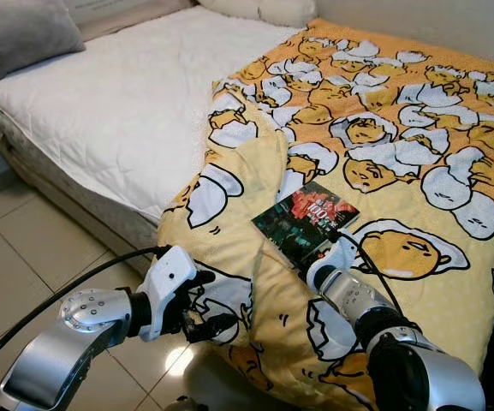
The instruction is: Clean up the room
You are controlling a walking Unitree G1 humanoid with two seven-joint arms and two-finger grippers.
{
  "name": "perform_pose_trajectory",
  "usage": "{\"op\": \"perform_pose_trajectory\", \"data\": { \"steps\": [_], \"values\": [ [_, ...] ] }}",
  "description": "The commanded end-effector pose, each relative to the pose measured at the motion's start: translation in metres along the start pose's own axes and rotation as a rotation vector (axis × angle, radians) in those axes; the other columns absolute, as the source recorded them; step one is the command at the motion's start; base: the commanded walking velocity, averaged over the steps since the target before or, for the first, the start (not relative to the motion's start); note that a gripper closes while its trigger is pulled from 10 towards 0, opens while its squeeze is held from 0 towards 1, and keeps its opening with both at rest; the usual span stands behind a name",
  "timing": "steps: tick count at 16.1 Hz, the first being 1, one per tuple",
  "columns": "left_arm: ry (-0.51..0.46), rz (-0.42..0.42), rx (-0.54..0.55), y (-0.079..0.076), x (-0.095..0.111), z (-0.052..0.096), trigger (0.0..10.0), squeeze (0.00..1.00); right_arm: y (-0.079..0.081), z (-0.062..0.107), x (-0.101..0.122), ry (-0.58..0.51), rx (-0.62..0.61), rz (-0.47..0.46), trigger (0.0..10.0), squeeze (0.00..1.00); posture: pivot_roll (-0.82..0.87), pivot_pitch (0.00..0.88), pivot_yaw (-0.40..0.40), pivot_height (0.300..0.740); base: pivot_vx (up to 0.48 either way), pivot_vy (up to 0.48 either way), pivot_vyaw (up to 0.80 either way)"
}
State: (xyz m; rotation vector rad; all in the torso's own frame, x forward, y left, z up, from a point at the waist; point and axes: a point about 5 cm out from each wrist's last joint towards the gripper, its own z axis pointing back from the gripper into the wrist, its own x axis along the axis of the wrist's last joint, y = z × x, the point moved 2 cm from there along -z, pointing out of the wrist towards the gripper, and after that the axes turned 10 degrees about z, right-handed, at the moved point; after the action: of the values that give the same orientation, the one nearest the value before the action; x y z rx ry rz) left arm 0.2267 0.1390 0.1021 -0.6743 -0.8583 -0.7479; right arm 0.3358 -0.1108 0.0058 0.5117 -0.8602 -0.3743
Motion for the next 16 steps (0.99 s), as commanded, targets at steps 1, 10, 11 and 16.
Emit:
{"op": "perform_pose_trajectory", "data": {
  "steps": [1,10,11,16],
  "values": [
    [0.002,-0.012,-0.015,-0.003,0.004,0.003,10.0,0.6,0.001,-0.001,0.0,-0.005,-0.001,-0.03,10.0,1.0,0.02,0.118,0.026,0.74,0.0,0.0,0.0],
    [-0.172,-0.045,0.044,-0.007,0.012,-0.001,10.0,0.6,0.026,-0.003,0.028,-0.179,0.148,-0.249,10.0,0.0,0.02,0.125,0.016,0.74,0.0,0.0,0.0],
    [-0.153,-0.048,0.044,-0.009,0.006,-0.002,10.0,0.6,0.027,-0.003,0.028,-0.185,0.155,-0.26,10.0,0.0,0.02,0.126,0.013,0.74,0.0,0.0,0.0],
    [-0.132,-0.044,0.082,-0.013,-0.01,0.003,10.0,0.6,0.028,-0.003,0.027,-0.215,0.157,-0.361,4.8,0.0,0.04,0.137,0.009,0.74,0.0,0.0,0.0]
  ]
}}
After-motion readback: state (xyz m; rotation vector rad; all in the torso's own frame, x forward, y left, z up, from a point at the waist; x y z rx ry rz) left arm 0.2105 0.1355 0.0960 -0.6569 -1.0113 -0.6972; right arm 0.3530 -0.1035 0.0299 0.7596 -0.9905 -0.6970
